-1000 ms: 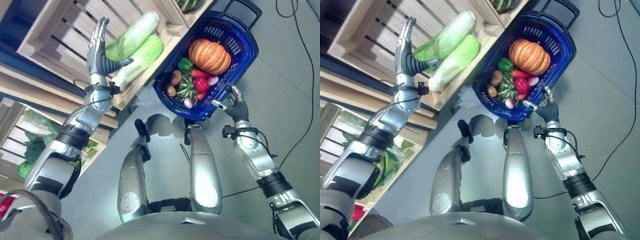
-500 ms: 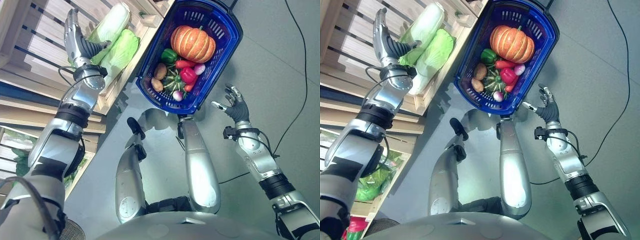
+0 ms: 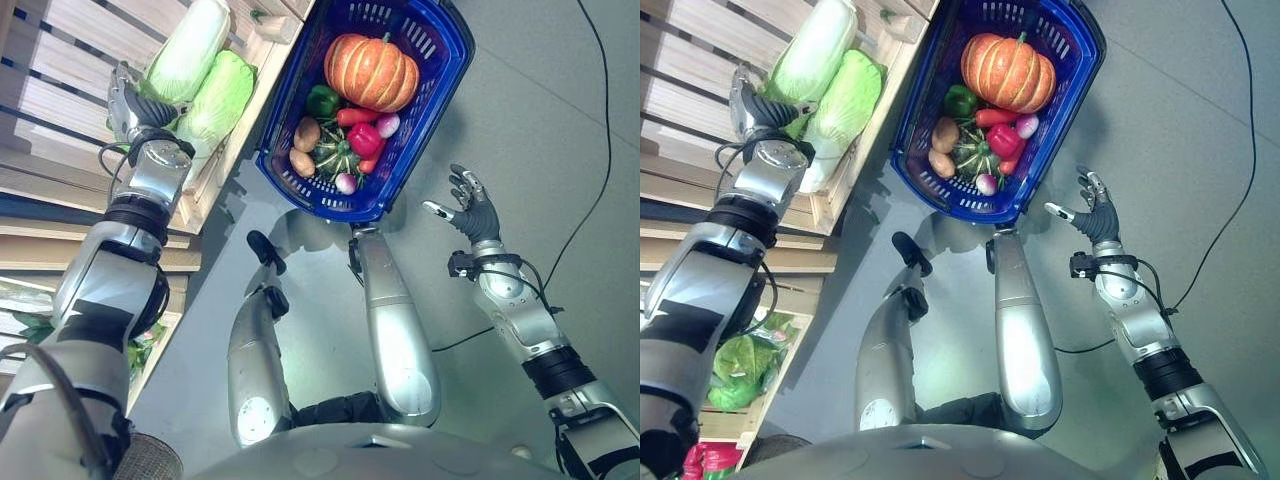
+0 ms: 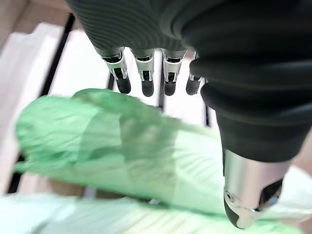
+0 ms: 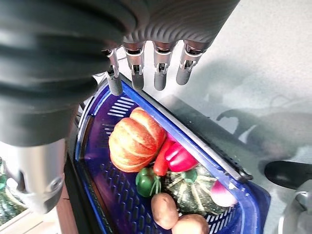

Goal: Pick up fruits and vegetables into the basket

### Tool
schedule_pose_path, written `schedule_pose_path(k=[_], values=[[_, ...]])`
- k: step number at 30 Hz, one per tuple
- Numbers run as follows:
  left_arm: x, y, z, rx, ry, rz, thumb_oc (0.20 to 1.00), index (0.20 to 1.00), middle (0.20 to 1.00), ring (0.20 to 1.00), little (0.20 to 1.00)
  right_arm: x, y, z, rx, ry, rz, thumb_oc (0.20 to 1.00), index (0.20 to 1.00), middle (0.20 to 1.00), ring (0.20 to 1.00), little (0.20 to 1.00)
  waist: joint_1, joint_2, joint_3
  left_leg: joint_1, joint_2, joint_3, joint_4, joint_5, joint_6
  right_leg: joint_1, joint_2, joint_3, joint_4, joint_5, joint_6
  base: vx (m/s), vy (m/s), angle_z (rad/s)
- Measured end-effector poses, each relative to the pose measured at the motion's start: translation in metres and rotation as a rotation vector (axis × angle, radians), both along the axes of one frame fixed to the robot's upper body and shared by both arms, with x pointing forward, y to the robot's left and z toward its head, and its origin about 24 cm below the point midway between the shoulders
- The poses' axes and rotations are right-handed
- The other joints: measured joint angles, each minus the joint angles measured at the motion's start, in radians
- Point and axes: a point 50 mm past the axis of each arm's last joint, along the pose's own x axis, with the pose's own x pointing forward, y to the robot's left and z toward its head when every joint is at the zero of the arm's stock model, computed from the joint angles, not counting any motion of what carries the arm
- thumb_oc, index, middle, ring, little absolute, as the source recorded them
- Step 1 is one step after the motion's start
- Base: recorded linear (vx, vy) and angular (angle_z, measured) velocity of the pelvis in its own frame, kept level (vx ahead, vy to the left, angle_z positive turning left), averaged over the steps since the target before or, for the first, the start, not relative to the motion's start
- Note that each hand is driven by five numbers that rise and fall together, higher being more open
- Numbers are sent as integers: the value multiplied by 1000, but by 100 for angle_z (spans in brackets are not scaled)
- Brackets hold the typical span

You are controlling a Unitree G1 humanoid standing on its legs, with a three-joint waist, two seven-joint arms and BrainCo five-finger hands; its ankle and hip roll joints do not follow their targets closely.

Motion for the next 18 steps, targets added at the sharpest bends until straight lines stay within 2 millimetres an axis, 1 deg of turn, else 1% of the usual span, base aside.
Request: schedule_pose_path(k=[6, 12, 18], values=[[-3, 13, -14, -52, 124, -2, 1000, 1000, 1000, 1000, 1000, 1, 0, -1, 22, 22, -4, 1000, 1000, 1000, 1000, 1000, -14, -1, 0, -35, 16, 2, 50, -25, 0, -20, 7, 6, 5, 2, -2, 15, 35, -4], [-6, 24, -15, -66, 172, 11, 1000, 1000, 1000, 1000, 1000, 5, 1, 4, 20, 10, 1, 1000, 1000, 1000, 1000, 1000, -18, -2, 0, -36, 17, 14, 51, -31, -1, -30, 14, 23, 4, 2, -2, 3, 38, -7], [-8, 35, -14, -90, 241, 18, 1000, 1000, 1000, 1000, 1000, 6, 1, 3, 22, 31, 12, 1000, 1000, 1000, 1000, 1000, -23, -2, -1, -49, 30, 25, 77, -53, -4, -40, 20, 29, 3, 6, -8, 4, 31, -8]])
